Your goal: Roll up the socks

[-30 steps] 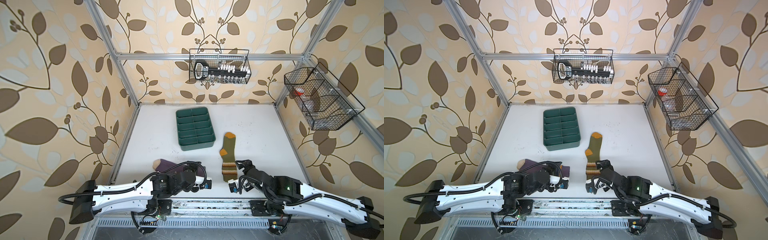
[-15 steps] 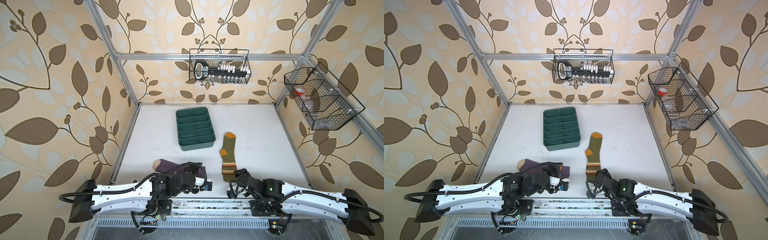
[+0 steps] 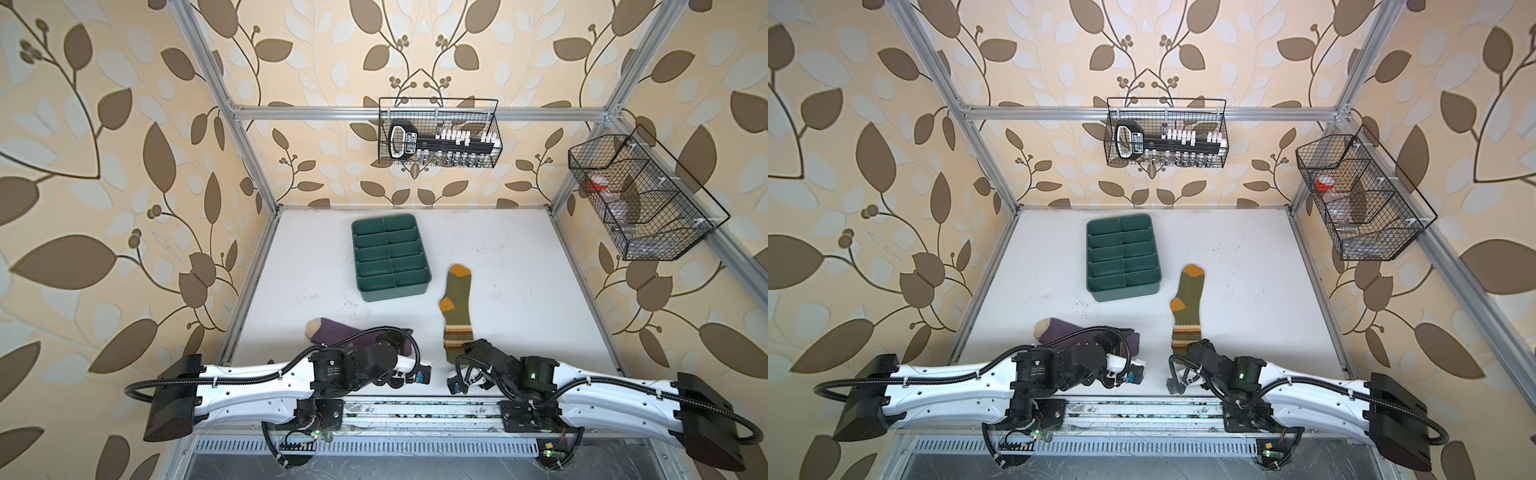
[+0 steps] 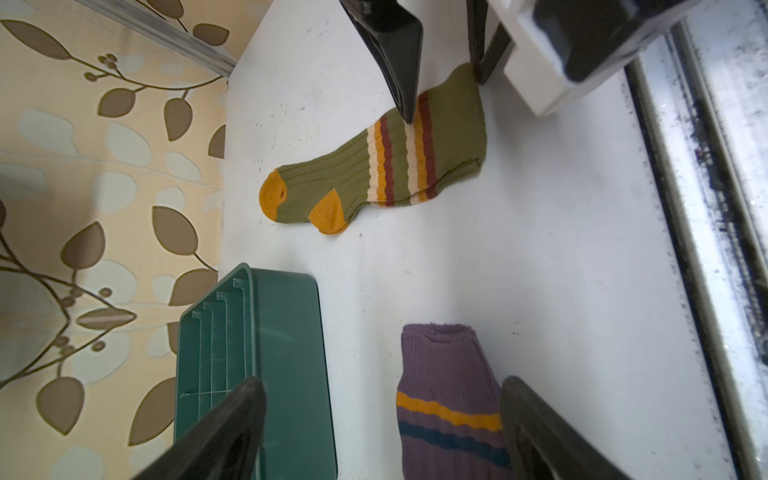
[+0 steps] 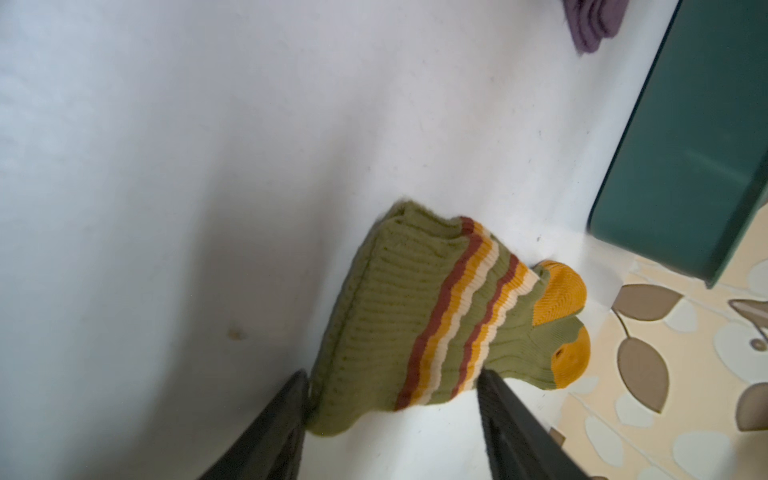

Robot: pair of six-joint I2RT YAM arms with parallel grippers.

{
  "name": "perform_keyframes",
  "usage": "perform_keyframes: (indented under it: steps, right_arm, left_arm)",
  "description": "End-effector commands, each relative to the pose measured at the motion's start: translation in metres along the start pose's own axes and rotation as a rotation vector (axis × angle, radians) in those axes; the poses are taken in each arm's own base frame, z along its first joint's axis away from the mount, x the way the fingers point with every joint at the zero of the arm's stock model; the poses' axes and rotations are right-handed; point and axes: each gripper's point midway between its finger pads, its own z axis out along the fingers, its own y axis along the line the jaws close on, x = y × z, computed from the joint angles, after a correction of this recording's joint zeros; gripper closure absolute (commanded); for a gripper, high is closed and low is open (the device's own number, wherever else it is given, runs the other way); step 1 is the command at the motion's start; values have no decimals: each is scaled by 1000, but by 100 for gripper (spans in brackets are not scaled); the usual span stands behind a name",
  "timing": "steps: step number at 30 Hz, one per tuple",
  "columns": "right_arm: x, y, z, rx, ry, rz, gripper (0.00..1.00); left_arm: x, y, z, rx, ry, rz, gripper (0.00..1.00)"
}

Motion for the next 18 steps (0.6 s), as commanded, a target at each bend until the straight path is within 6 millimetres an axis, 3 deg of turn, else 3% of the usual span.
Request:
perform_keyframes:
  steps: [1, 5, 10, 15, 18]
  right_arm:
    - [4, 29, 7, -92, -16, -7, 46]
    - [6, 32, 8, -110, -22, 5, 60]
    - [3, 36, 8, -151, -36, -2, 79]
    - [0, 37, 0, -231, -55, 15, 99]
    - [-6, 34, -5, -272, -87, 24, 100]
  left_arm:
    - [-27, 7, -3, 0, -103, -23, 11]
    - [-34, 7, 2, -20, -133, -7, 5]
    - [-41, 12, 14, -68, -158, 6, 11]
    - [-37, 17, 34, -119, -107, 24, 24]
    - [-36, 24, 45, -157, -96, -25, 25]
